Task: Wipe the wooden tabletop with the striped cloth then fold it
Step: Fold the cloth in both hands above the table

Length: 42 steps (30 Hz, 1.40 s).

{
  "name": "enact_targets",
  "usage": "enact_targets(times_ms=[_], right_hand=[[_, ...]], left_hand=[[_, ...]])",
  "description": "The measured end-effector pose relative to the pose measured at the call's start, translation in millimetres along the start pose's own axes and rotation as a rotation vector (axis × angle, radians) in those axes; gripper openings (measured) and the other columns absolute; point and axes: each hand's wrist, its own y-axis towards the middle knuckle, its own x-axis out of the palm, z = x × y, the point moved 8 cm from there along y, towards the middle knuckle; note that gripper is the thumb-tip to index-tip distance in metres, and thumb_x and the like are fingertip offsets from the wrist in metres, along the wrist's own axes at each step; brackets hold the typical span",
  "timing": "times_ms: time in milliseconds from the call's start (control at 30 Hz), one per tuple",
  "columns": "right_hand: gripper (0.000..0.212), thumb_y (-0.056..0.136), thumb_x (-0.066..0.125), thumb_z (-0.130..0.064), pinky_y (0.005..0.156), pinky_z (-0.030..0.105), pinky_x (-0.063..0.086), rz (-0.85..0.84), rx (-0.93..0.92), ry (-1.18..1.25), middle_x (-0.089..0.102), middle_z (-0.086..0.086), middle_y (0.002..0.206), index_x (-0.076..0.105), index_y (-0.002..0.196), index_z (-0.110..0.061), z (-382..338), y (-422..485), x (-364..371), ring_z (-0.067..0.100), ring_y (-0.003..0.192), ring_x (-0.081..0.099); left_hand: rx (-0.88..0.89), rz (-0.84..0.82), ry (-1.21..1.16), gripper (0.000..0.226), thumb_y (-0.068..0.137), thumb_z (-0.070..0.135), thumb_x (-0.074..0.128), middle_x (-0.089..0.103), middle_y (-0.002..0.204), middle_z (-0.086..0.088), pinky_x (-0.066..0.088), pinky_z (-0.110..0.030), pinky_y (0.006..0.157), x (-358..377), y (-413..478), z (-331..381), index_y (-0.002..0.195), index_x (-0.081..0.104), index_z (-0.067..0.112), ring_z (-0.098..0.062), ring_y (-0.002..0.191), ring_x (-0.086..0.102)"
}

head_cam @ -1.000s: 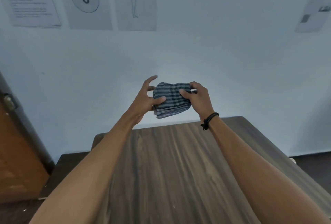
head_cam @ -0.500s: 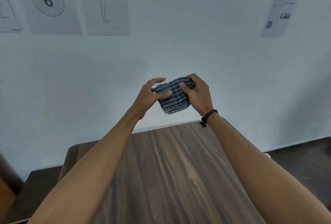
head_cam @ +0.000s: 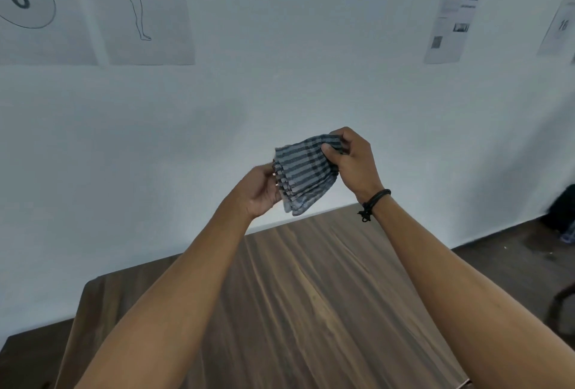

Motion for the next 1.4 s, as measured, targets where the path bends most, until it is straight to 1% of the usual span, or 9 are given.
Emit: enact_targets(times_ms=[233, 433, 667, 833, 900, 967, 1067, 1267, 1400], right_hand=[[0.019, 0.092, 0.069, -0.011, 0.077, 0.045, 0.056, 0.043, 0.057, 0.010, 0.066, -0.002, 0.080, 0.055, 0.082, -0.017, 36, 10, -4, 0.014, 0.077, 0.061], [0.024, 0.091, 0.071, -0.012, 0.076, 0.045, 0.055, -0.043, 0.073, 0.057, 0.065, 0.002, 0.078, 0.052, 0.078, -0.018, 68, 22, -13, 0.015, 0.075, 0.059], [0.012, 0.097, 0.065, -0.006, 0.075, 0.039, 0.059, -0.214, 0.117, 0.257, 0.071, 0.016, 0.093, 0.054, 0.092, -0.006, 99, 42, -63, 0.018, 0.083, 0.067], [0.006, 0.100, 0.061, -0.008, 0.072, 0.029, 0.057, -0.412, 0.107, 0.287, 0.069, 0.014, 0.095, 0.055, 0.099, -0.005, 115, 49, -85, 0.016, 0.084, 0.067], [0.006, 0.100, 0.062, -0.009, 0.076, 0.035, 0.059, -0.436, 0.116, 0.281, 0.070, 0.023, 0.099, 0.056, 0.100, -0.006, 124, 51, -91, 0.020, 0.087, 0.068], [0.007, 0.100, 0.062, -0.008, 0.075, 0.035, 0.059, -0.424, 0.121, 0.286, 0.070, 0.023, 0.098, 0.056, 0.099, -0.005, 132, 53, -96, 0.020, 0.085, 0.068], [0.008, 0.099, 0.062, -0.007, 0.075, 0.032, 0.058, -0.398, 0.131, 0.309, 0.069, 0.014, 0.095, 0.056, 0.101, -0.002, 141, 54, -104, 0.018, 0.084, 0.067], [0.007, 0.099, 0.063, -0.006, 0.081, 0.036, 0.056, -0.404, 0.123, 0.270, 0.068, 0.009, 0.094, 0.057, 0.100, -0.003, 154, 57, -129, 0.017, 0.086, 0.065], [0.012, 0.099, 0.063, -0.007, 0.087, 0.042, 0.057, -0.391, 0.137, 0.269, 0.069, 0.015, 0.097, 0.058, 0.102, 0.003, 166, 62, -143, 0.020, 0.089, 0.066]], left_hand=[[0.090, -0.114, -0.118, 0.035, 0.087, 0.001, 0.050, 0.066, 0.125, -0.021, 0.056, -0.041, 0.093, 26, 0, -17, 0.115, 0.071, -0.003, -0.030, 0.112, 0.066], [0.113, 0.139, -0.063, 0.036, 0.094, 0.005, 0.053, 0.060, 0.134, -0.022, 0.045, -0.048, 0.108, 12, 23, -39, 0.127, 0.062, -0.003, -0.034, 0.124, 0.059], [0.159, 0.399, -0.028, 0.035, 0.100, 0.013, 0.047, 0.065, 0.128, -0.021, 0.054, -0.041, 0.098, 54, 54, -74, 0.128, 0.059, -0.004, -0.031, 0.118, 0.064], [0.156, 0.355, 0.015, 0.037, 0.097, 0.030, 0.050, 0.074, 0.096, -0.016, 0.058, -0.030, 0.053, 87, 71, -104, 0.112, 0.067, 0.001, -0.027, 0.072, 0.073], [0.235, 0.314, -0.052, 0.031, 0.088, 0.034, 0.060, 0.074, 0.104, -0.015, 0.061, -0.035, 0.066, 94, 75, -104, 0.103, 0.075, 0.010, -0.028, 0.087, 0.074], [0.287, 0.283, -0.114, 0.039, 0.088, 0.033, 0.068, 0.068, 0.122, -0.018, 0.059, -0.040, 0.081, 99, 82, -103, 0.120, 0.068, 0.010, -0.032, 0.107, 0.069], [0.224, 0.364, -0.140, 0.048, 0.100, 0.035, 0.051, 0.068, 0.111, -0.023, 0.061, -0.034, 0.061, 95, 96, -112, 0.126, 0.060, -0.004, -0.031, 0.082, 0.074], [0.129, 0.287, -0.270, 0.043, 0.087, 0.031, 0.058, 0.072, 0.103, -0.024, 0.062, -0.038, 0.063, 112, 122, -136, 0.099, 0.075, -0.006, -0.034, 0.084, 0.074], [0.167, 0.244, -0.228, 0.070, 0.092, 0.038, 0.065, 0.056, 0.138, -0.023, 0.052, -0.047, 0.100, 122, 133, -138, 0.147, 0.043, -0.001, -0.038, 0.126, 0.057]])
